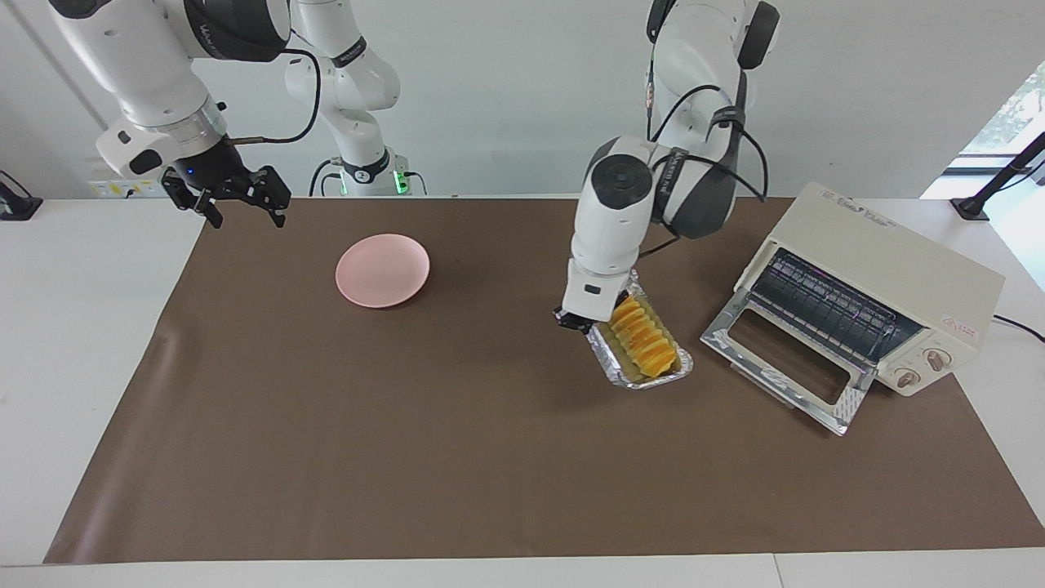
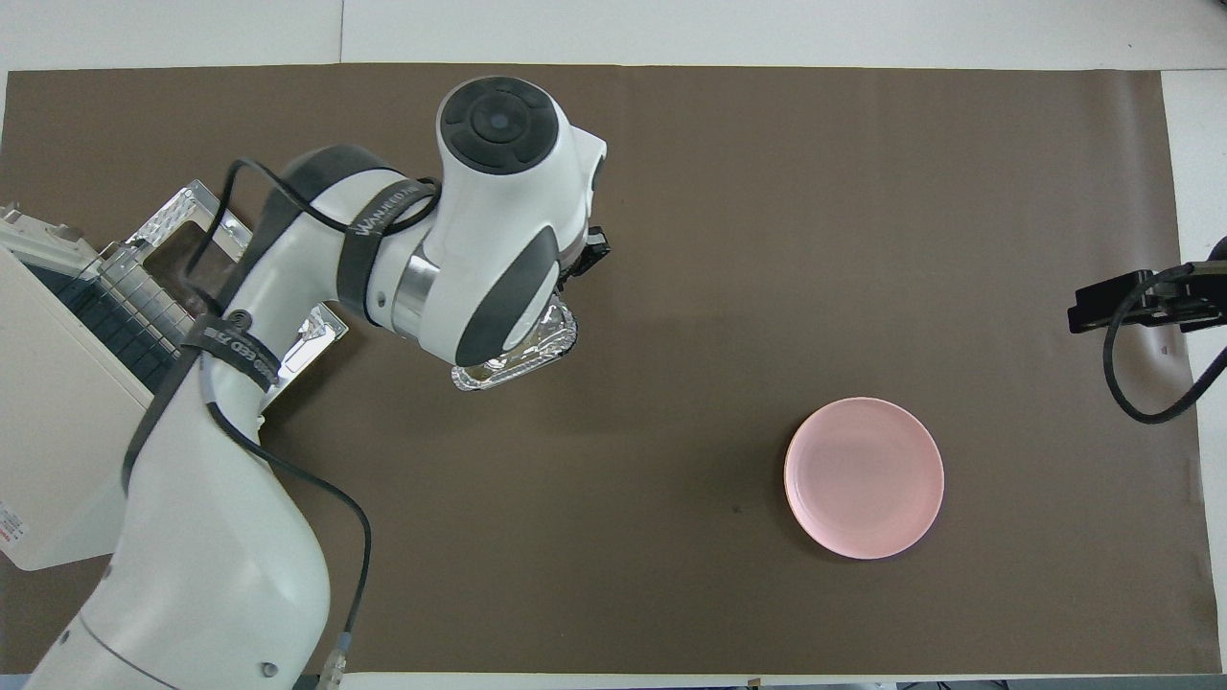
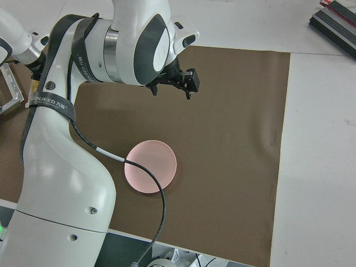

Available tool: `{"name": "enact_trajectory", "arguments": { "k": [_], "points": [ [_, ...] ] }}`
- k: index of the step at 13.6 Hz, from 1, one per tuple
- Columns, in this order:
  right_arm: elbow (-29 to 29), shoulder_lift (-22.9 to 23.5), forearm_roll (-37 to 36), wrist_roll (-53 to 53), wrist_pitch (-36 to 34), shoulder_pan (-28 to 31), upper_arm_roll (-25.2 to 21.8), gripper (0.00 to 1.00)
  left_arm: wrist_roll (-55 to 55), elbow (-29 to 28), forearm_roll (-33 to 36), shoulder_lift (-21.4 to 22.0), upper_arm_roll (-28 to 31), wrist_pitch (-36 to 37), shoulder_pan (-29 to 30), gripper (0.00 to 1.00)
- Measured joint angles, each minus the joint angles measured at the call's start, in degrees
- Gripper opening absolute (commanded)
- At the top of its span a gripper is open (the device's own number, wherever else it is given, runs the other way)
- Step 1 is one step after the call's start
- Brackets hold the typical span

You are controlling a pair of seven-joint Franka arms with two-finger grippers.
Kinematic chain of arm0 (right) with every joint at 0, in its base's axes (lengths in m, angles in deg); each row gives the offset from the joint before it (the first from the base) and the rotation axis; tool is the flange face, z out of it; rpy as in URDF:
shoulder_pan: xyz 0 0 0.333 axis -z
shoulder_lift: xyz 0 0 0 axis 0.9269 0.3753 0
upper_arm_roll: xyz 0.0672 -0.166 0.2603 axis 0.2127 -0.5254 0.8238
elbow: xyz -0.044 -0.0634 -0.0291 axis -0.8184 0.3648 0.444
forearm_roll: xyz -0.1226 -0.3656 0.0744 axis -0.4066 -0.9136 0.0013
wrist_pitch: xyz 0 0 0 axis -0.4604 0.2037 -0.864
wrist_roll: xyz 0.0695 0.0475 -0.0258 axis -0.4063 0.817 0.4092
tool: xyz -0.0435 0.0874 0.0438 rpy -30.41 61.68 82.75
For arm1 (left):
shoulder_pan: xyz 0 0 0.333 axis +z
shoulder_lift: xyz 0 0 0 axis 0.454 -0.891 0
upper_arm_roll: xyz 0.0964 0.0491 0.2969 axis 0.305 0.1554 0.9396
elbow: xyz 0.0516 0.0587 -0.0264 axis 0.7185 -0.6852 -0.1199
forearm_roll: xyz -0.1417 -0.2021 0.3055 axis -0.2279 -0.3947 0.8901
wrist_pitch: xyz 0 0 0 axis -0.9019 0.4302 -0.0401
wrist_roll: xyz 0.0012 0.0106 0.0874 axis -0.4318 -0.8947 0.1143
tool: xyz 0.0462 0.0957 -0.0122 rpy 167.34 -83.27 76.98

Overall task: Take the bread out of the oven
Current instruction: 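Pull the foil tray out with the left gripper toward the plate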

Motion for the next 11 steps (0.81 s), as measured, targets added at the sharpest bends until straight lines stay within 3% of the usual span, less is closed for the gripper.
{"name": "enact_trajectory", "arguments": {
  "k": [6, 11],
  "points": [
    [0.0, 0.0, 0.0, 0.0, 0.0, 0.0, 0.0, 1.0, -0.3, 6.7, 0.0, -7.4, 0.1, -0.8, -12.6, 0.0],
    [0.0, 0.0, 0.0, 0.0, 0.0, 0.0, 0.0, 1.0, -0.4, 6.8, 0.0, -7.6, 0.1, -1.1, -14.4, 0.0]
  ]
}}
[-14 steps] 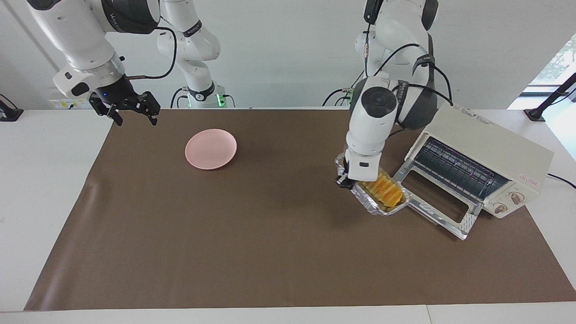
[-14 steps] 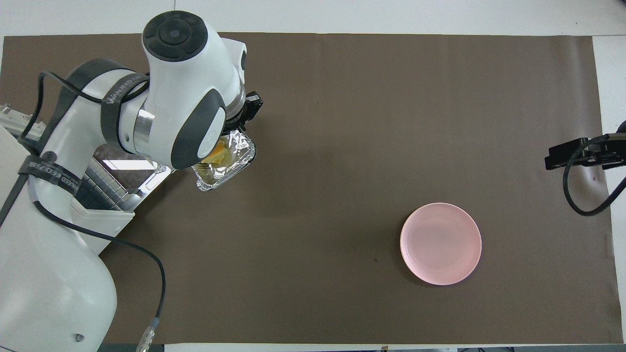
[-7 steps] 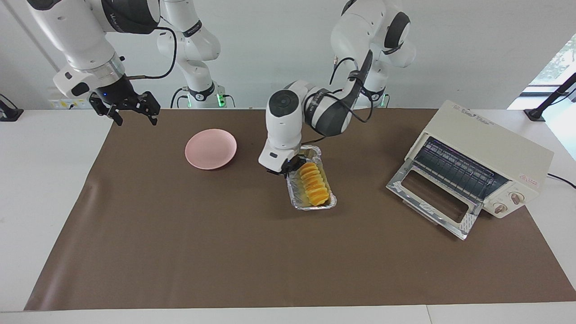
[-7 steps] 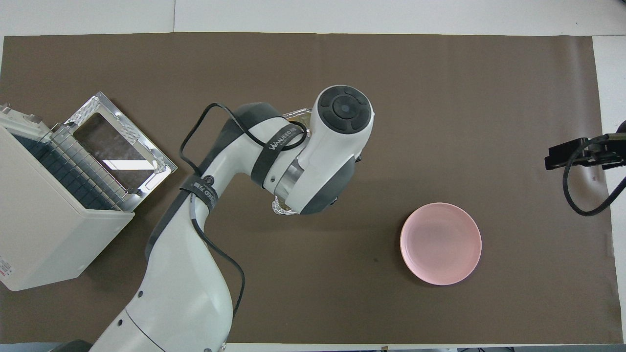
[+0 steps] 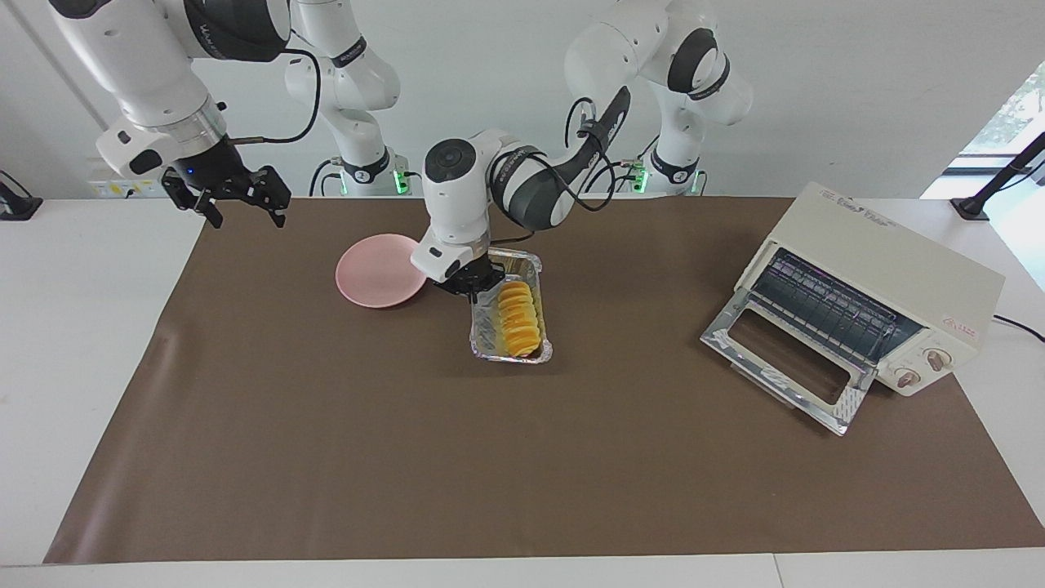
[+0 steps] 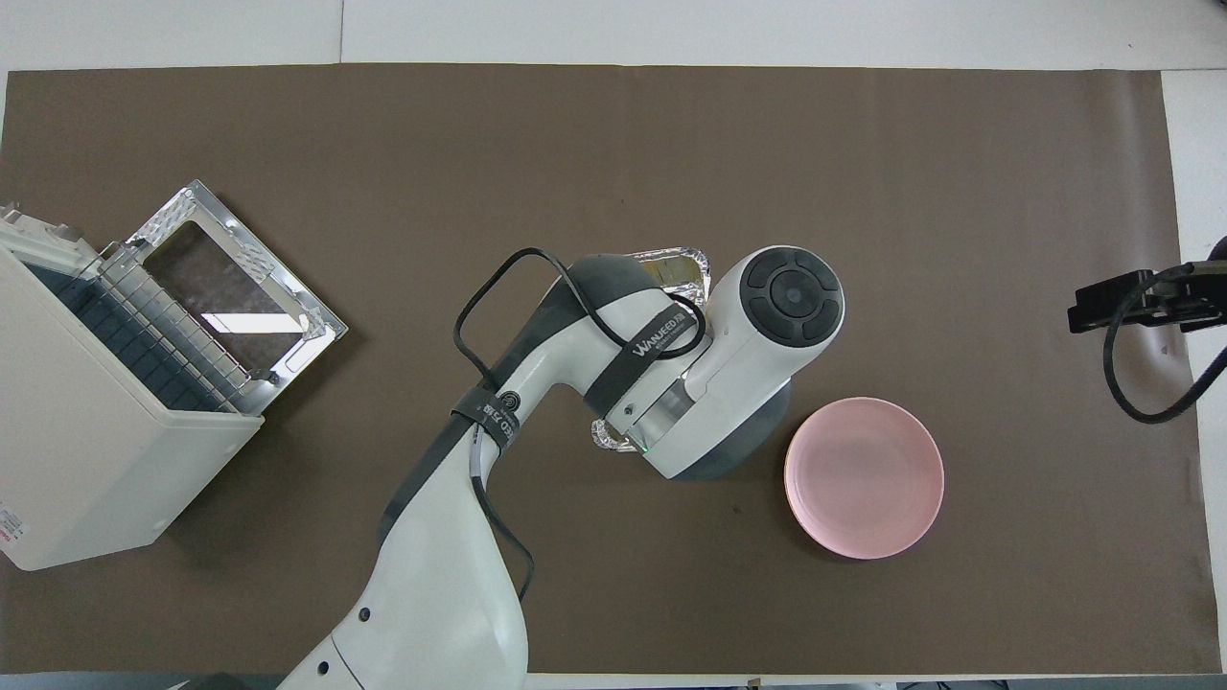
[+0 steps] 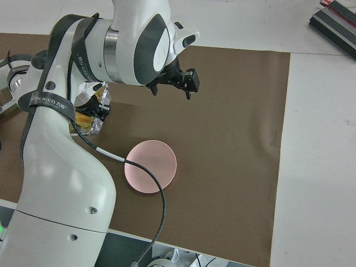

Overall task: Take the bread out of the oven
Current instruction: 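Pull the foil tray out with the left gripper toward the plate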

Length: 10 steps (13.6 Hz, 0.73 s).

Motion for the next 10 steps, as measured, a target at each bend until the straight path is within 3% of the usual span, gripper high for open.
{"name": "enact_trajectory", "arguments": {
  "k": [5, 6, 7, 8, 10],
  "points": [
    [0.0, 0.0, 0.0, 0.0, 0.0, 0.0, 0.0, 1.0, 0.0, -3.6, 0.0, -0.2, 0.0, -3.5, -1.9, 0.0],
    [0.0, 0.0, 0.0, 0.0, 0.0, 0.0, 0.0, 1.0, 0.0, -4.0, 0.0, -0.3, 0.0, -3.9, -2.3, 0.12],
    [0.0, 0.0, 0.0, 0.0, 0.0, 0.0, 0.0, 1.0, 0.0, -4.4, 0.0, -0.4, 0.0, -4.5, -2.4, 0.72],
    [0.0, 0.0, 0.0, 0.0, 0.0, 0.0, 0.0, 1.0, 0.0, -4.7, 0.0, -0.4, 0.1, -5.1, -2.4, 1.0],
    [0.0, 0.0, 0.0, 0.0, 0.0, 0.1, -0.2, 1.0, 0.0, -4.9, 0.0, -0.4, 0.5, -6.0, -2.3, 1.0]
  ]
}}
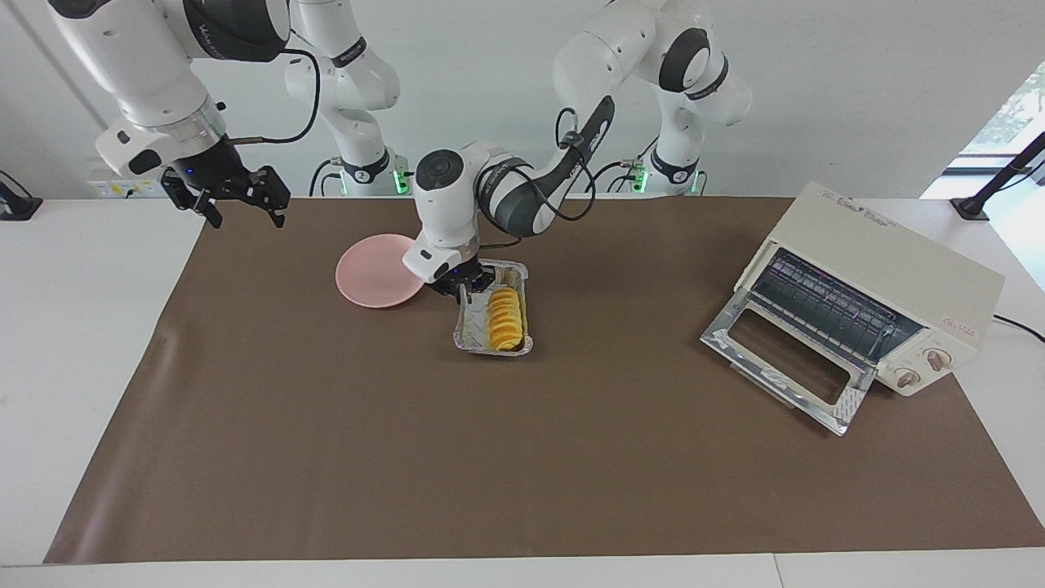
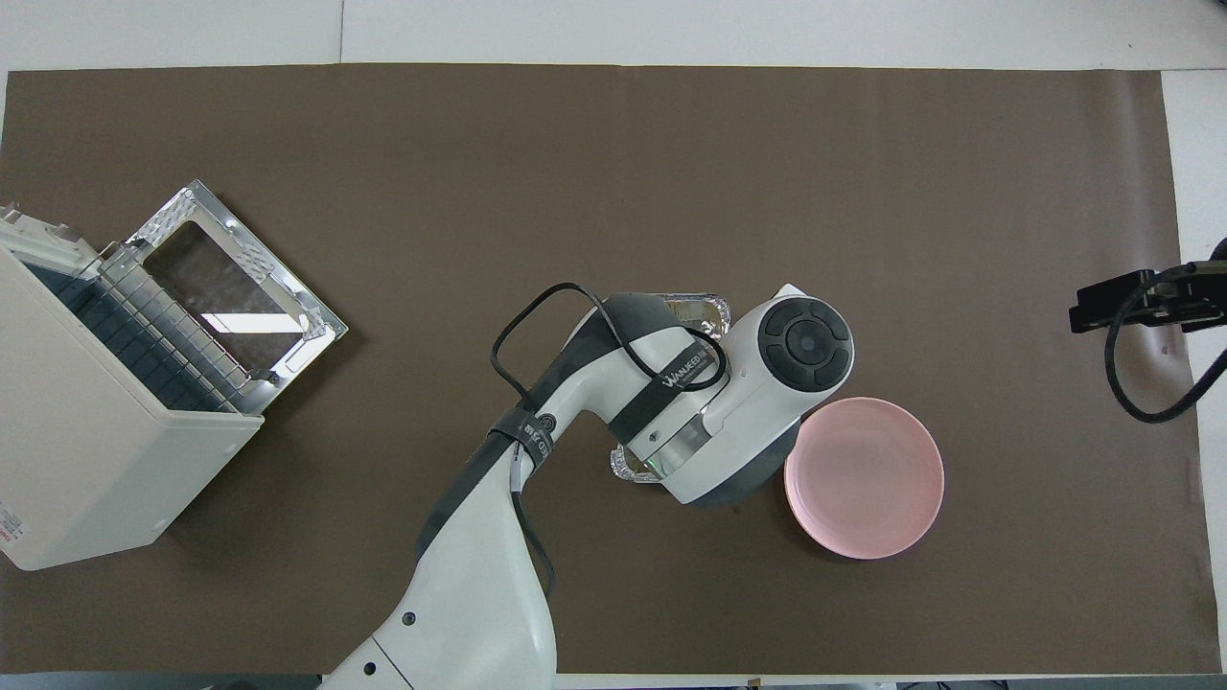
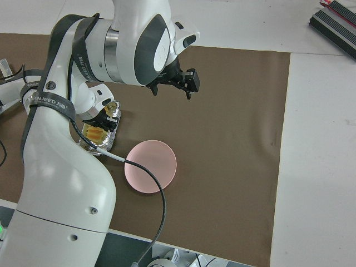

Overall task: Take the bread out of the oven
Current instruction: 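Pull the foil tray out with the left gripper toward the plate, then set the foil tray down while the right gripper reaches toward it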

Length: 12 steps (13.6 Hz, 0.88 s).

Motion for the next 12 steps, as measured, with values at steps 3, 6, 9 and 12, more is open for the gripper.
{"name": "enact_trajectory", "arguments": {
  "k": [3, 6, 9, 12],
  "points": [
    [-0.1, 0.0, 0.0, 0.0, 1.3, 0.0, 0.0, 1.0, 0.0, 0.2, 0.0, 0.1, 0.6, 0.0, 0.3, 1.0],
    [-1.5, 0.0, 0.0, 0.0, 5.6, -1.4, 0.8, 1.0, 0.1, 1.3, 0.0, 1.9, 0.9, 3.4, 3.3, 1.0],
    [-4.6, 0.2, 0.0, 0.4, 9.4, -5.7, 1.1, 1.0, -0.1, 2.0, 0.0, 7.8, 1.2, 9.9, 9.8, 1.0],
    [-7.7, 2.5, 0.1, 4.5, 12.8, -11.2, 1.2, 1.0, -2.6, 1.9, 0.0, 14.4, 1.2, 17.2, 18.6, 1.0]
  ]
}}
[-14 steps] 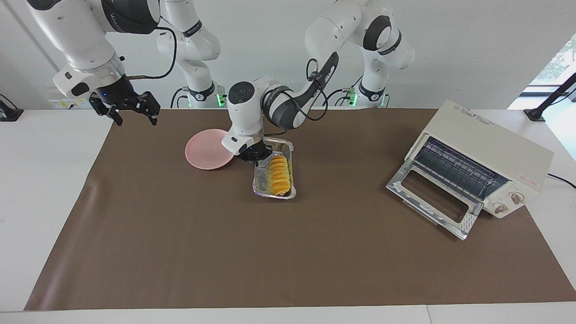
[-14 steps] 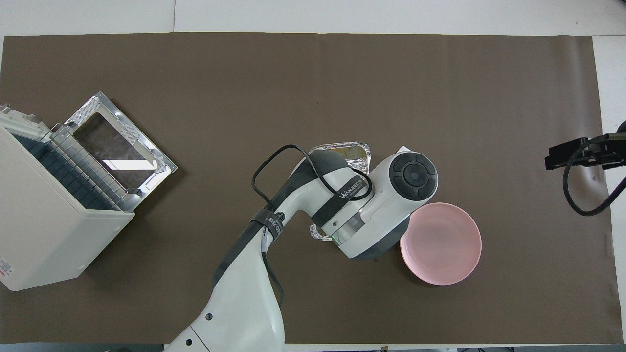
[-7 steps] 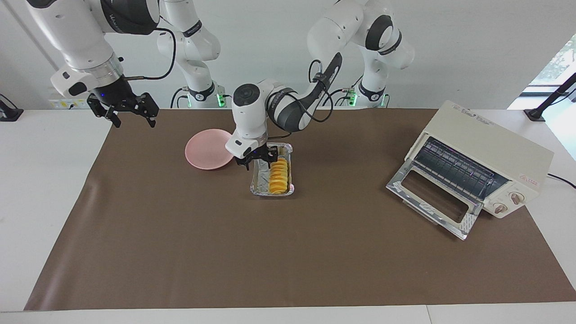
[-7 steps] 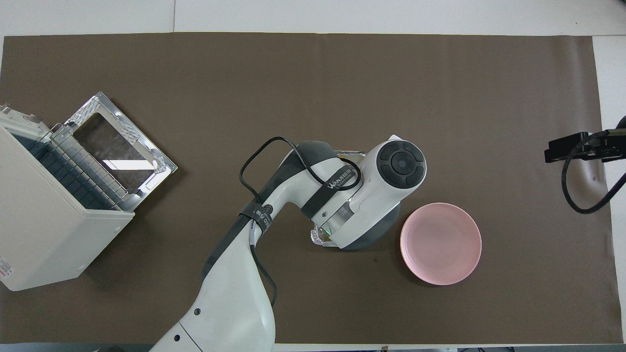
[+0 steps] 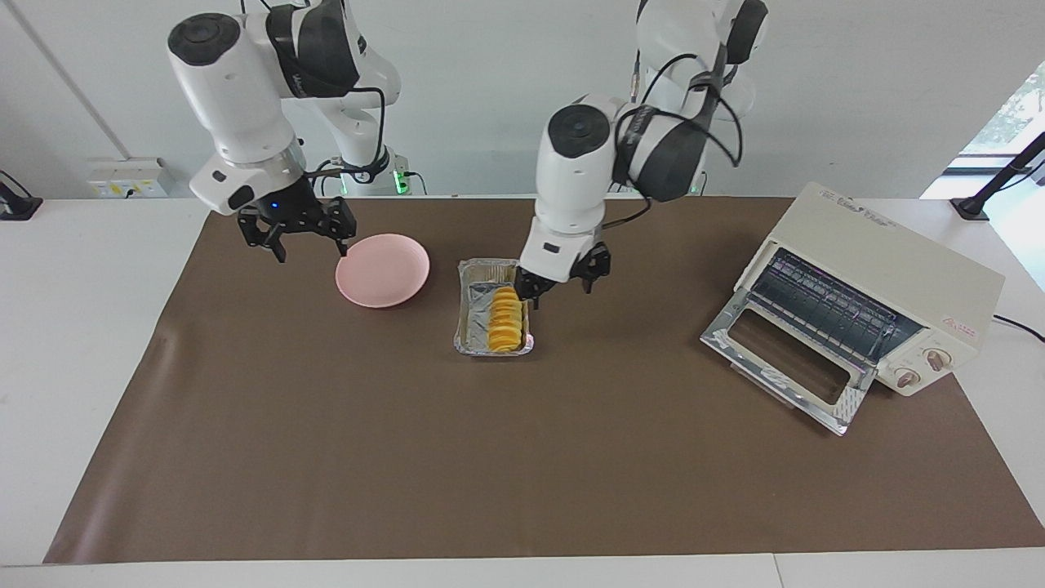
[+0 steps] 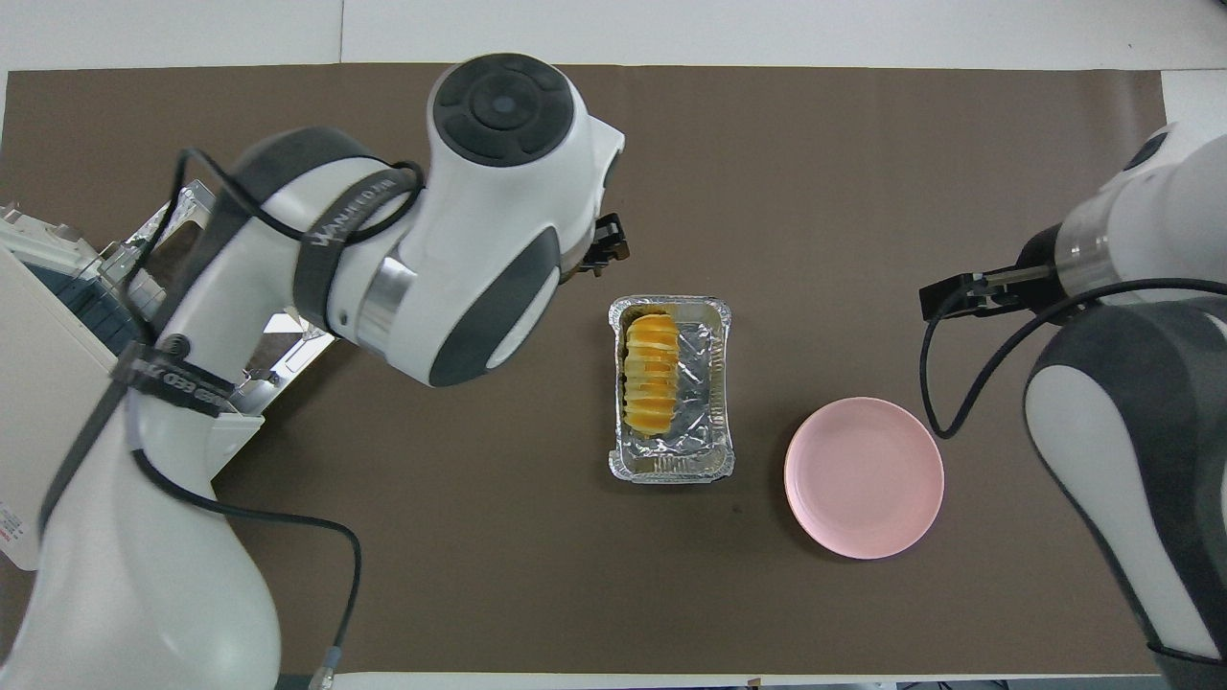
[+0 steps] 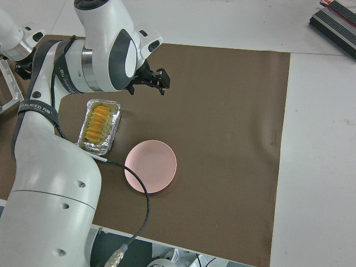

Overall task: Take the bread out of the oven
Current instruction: 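Set the foil tray down while the right gripper reaches toward it, then grasp the foil tray edge with the right gripper while the left retracts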

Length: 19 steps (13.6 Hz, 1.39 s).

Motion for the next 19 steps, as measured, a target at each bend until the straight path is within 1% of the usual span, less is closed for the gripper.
{"name": "enact_trajectory", "arguments": {
  "k": [2, 4, 5, 6, 8, 10, 11, 12, 13, 14, 17, 18, 19],
  "points": [
    [-2.2, 1.7, 0.0, 3.0, 3.6, -5.0, 0.2, 1.0, -6.6, -0.3, 0.0, 2.9, 0.1, 6.1, 5.3, 1.0],
    [-5.2, 2.8, 0.0, 7.2, 7.7, -9.4, 0.2, 1.0, -17.8, -1.3, 0.0, 5.7, 0.2, 12.0, 12.2, 1.0],
    [-6.5, 3.4, 0.0, 9.4, 9.4, -11.3, 0.2, 1.0, -23.2, -2.6, 0.0, 7.4, 0.2, 13.5, 15.9, 1.0],
    [-7.6, 4.2, 0.0, 12.1, 11.3, -13.1, 0.2, 1.0, -28.2, -4.7, 0.0, 9.6, 0.3, 14.3, 19.7, 1.0],
    [-8.9, 6.1, 0.0, 16.9, 15.7, -15.9, 0.2, 1.0, -35.1, -10.7, -0.1, 15.7, 0.3, 15.0, 25.6, 1.0],
    [-9.9, 7.8, 0.0, 19.1, 19.2, -17.3, 0.2, 1.0, -38.5, -16.4, -0.1, 21.1, 0.2, 15.0, 27.7, 1.0],
    [-11.0, 8.3, 0.0, 19.4, 20.8, -17.5, 0.2, 0.95, -39.0, -18.2, -0.1, 22.7, 0.0, 15.0, 27.7, 1.0],
    [-12.6, 8.7, 0.0, 19.7, 22.6, -17.5, 0.2, 0.95, -39.1, -19.5, -0.1, 23.6, -0.6, 15.0, 27.5, 1.0],
    [-15.4, 9.1, 0.1, 20.8, 25.5, -18.0, 0.2, 0.93, -39.1, -20.0, -0.1, 23.8, -1.2, 15.0, 26.4, 1.0],
    [-17.1, 9.1, 0.2, 21.8, 27.1, -18.3, 0.2, 0.82, -39.1, -20.0, -0.1, 24.0, -1.3, 15.0, 26.0, 1.0],
    [-21.8, 9.1, 0.2, 22.8, 31.3, -18.8, 0.2, 0.6, -40.6, -19.9, -0.1, 24.1, -1.3, 14.6, 25.5, 1.0],
    [-22.9, 9.1, 0.3, 22.8, 32.4, -18.8, 0.1, 0.2, -41.0, -19.8, -0.1, 23.8, -1.1, 14.8, 25.5, 1.0],
    [-23.6, 9.1, 0.3, 22.8, 33.3, -18.8, 0.1, 0.0, -41.4, -19.8, -0.1, 23.5, -1.0, 15.2, 25.6, 1.0]
  ]
}}
